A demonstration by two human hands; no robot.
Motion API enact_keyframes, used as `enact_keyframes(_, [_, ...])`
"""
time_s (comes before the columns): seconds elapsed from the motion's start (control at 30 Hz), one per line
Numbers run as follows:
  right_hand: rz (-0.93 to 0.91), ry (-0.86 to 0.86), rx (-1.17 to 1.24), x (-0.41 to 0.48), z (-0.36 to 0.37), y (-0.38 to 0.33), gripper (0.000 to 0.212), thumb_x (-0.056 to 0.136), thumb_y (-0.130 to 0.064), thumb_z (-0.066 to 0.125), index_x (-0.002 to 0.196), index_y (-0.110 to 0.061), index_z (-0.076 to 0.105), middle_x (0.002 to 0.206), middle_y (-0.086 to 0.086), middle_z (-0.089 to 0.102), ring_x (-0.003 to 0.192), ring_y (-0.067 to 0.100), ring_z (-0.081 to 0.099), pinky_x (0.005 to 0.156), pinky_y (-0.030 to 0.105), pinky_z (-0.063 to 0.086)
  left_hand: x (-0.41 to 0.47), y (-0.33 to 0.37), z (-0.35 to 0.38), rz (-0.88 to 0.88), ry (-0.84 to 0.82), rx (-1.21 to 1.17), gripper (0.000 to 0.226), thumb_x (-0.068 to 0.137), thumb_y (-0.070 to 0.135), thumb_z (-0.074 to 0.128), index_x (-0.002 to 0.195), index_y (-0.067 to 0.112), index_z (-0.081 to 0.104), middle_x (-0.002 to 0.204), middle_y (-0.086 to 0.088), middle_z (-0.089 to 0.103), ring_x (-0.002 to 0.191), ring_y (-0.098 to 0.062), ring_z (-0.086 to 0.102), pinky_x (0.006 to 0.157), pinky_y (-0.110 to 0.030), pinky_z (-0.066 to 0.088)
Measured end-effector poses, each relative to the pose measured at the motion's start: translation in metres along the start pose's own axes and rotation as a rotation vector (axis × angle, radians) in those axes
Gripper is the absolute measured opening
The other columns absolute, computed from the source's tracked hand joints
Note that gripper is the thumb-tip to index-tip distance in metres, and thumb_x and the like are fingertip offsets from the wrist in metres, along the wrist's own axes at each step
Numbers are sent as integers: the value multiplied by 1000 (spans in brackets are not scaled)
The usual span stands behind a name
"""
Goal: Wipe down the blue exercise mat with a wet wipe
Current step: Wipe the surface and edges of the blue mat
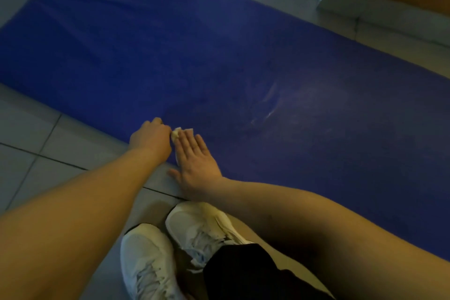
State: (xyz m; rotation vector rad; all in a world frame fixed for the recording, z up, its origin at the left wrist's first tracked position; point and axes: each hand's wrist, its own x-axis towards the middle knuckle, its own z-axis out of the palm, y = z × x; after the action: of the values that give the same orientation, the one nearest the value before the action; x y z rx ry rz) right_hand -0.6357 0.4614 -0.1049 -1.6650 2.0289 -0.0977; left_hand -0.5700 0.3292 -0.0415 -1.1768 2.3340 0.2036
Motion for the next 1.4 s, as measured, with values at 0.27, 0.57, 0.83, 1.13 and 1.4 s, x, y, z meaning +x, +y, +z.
enact_keyframes(0.27, [343, 132, 63, -110, -12, 110, 84, 102, -59, 28, 157, -23, -23, 166, -3, -24, 151, 14, -27, 126, 41, -5, 10, 16, 8, -27, 82, -43, 39, 96, 21, 56, 135, 15, 52, 147, -4, 34, 127, -26, 38, 69, -35, 44])
enact_keyframes(0.57, [869, 286, 226, -106, -15, 138, 99, 100, -60, 36, 155, -2, -23, 164, 17, -25, 152, 36, -22, 124, 48, -11, 34, 38, 1, -14, 58, -79, 65, 99, 30, 54, 155, 17, 25, 162, -7, 15, 146, -32, 19, 91, -42, 50])
enact_keyframes(0.83, [320, 161, 195, 26, -31, 51, 96, 100, -61, 35, 156, -8, -22, 165, 10, -27, 150, 27, -31, 124, 47, -10, 50, 36, -20, 23, -41, 39, 45, 99, 33, 52, 142, 18, 48, 151, -7, 32, 135, -31, 33, 82, -42, 47])
enact_keyframes(1.13, [243, 7, -11, 33, -50, 71, 94, 100, -68, 23, 157, -6, -17, 166, 11, -21, 150, 28, -29, 124, 47, -11, 74, 0, -71, 441, -291, 408, 59, 100, 38, 48, 156, 30, 30, 149, -1, 37, 126, -24, 49, 99, -40, 50])
enact_keyframes(1.4, [597, 111, 86, -20, -60, 141, 97, 98, -67, 27, 156, -6, -21, 166, 12, -21, 153, 32, -21, 125, 46, -9, 48, 22, -78, 719, -282, 457, 63, 103, 35, 47, 159, 25, 20, 168, -1, 5, 150, -25, 20, 106, -40, 45])
